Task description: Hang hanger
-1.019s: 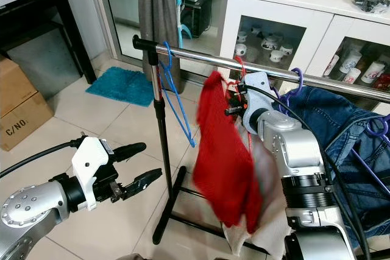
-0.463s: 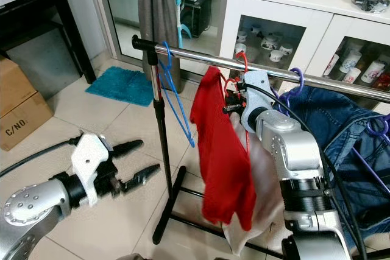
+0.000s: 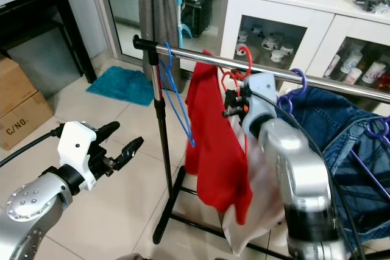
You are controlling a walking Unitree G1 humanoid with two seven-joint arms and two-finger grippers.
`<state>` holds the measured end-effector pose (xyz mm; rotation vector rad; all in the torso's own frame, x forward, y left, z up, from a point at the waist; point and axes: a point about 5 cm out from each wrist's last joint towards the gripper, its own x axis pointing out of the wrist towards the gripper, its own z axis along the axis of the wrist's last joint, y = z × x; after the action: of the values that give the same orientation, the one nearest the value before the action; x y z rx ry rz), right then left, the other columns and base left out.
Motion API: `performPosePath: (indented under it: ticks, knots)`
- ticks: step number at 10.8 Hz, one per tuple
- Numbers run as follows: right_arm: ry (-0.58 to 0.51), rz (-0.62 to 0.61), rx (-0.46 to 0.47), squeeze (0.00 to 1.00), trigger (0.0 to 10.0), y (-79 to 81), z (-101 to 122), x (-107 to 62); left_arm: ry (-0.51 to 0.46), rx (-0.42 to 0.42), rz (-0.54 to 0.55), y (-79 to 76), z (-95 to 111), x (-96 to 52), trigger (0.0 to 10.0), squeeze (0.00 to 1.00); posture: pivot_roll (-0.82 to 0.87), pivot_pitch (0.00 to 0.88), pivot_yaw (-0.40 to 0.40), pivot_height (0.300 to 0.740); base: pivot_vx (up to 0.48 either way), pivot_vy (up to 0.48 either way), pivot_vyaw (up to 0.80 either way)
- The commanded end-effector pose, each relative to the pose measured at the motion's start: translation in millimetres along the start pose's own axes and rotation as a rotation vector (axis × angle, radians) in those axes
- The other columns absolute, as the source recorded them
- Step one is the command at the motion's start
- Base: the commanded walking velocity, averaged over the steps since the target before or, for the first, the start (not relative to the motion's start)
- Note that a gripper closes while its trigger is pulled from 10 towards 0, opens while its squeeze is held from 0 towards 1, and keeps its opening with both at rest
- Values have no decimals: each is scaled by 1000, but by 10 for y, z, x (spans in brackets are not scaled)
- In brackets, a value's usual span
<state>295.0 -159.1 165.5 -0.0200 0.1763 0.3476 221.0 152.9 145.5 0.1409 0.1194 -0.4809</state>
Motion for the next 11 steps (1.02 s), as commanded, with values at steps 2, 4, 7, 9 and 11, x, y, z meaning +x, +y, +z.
performPosePath:
  ticks: [2, 4, 7, 9, 11]
  knots:
    - [-45, 5, -27, 0, 0, 60, 28, -67, 16, 9, 22, 19, -46, 16, 10000, 0, -56, 0, 18, 740, -296, 0, 0]
    - [-49, -14, -35, 0, 0, 60, 12, -85, 14, 13, 14, 13, -47, 37, 10000, 0, -61, 0, 20, 740, -289, 0, 0]
    - [-49, -29, -44, 0, 0, 40, -7, -91, 12, 16, 6, -5, -49, 49, 10000, 0, -62, 0, 17, 740, -258, 0, 0]
    - [-44, -27, -46, 0, 0, 55, -32, -81, 13, 20, 10, 14, -53, 36, 10000, 0, -59, 0, 12, 740, -122, 0, 0]
    - [-33, -15, -52, 0, 0, 58, -45, -70, 23, 21, -32, 18, -56, 96, 10000, 0, -55, 0, 2, 740, 0, 0, 0]
